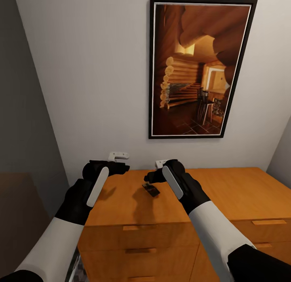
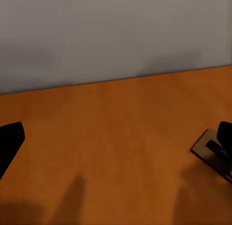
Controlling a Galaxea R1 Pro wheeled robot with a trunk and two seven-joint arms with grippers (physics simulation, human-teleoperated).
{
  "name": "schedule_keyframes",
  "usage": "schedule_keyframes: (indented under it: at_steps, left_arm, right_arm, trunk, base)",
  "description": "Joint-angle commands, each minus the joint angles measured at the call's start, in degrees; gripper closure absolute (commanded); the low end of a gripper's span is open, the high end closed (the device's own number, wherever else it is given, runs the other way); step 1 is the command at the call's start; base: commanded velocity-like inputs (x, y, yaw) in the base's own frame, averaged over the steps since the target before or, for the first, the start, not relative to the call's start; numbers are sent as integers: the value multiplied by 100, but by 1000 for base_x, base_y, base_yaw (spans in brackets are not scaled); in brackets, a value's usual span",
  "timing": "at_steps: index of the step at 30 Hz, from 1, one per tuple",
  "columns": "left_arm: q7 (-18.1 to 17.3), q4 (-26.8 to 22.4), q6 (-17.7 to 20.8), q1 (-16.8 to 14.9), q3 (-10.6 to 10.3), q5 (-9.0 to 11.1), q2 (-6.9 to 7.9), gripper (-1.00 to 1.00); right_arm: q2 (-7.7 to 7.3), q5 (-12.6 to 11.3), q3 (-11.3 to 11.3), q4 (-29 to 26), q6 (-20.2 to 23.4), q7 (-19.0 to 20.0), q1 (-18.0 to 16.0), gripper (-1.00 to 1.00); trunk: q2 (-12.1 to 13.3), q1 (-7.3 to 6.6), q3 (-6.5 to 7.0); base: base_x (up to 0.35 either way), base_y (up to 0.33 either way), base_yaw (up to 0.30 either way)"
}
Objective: Take the four mousetraps from the cabinet in the bathroom and place them on the bathroom floor. Make sure all four end up on the same floor surface, and ensure that at least two of them are either under or directly next to the same bathroom sink.
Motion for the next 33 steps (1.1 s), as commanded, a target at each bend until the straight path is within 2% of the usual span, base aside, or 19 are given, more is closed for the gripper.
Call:
schedule_keyframes:
  at_steps: [1, 21, 33]
  left_arm:
    - [58, -4, 18, -5, -4, 60, 0, -100]
    - [59, -4, 11, -5, 1, 73, 0, -100]
    - [51, 4, 10, -5, 0, 85, 0, -100]
  right_arm:
    - [-1, -62, 8, 5, 14, -58, -23, -100]
    - [20, -65, 4, 146, 14, -57, -288, -100]
    - [43, -62, -1, 706, 14, -62, -497, -100]
  trunk:
    - [-4, 0, -7]
    - [-4, 0, -7]
    - [-4, 0, -7]
  base:
    - [0, 0, 0]
    - [0, 0, 0]
    - [0, 0, 0]
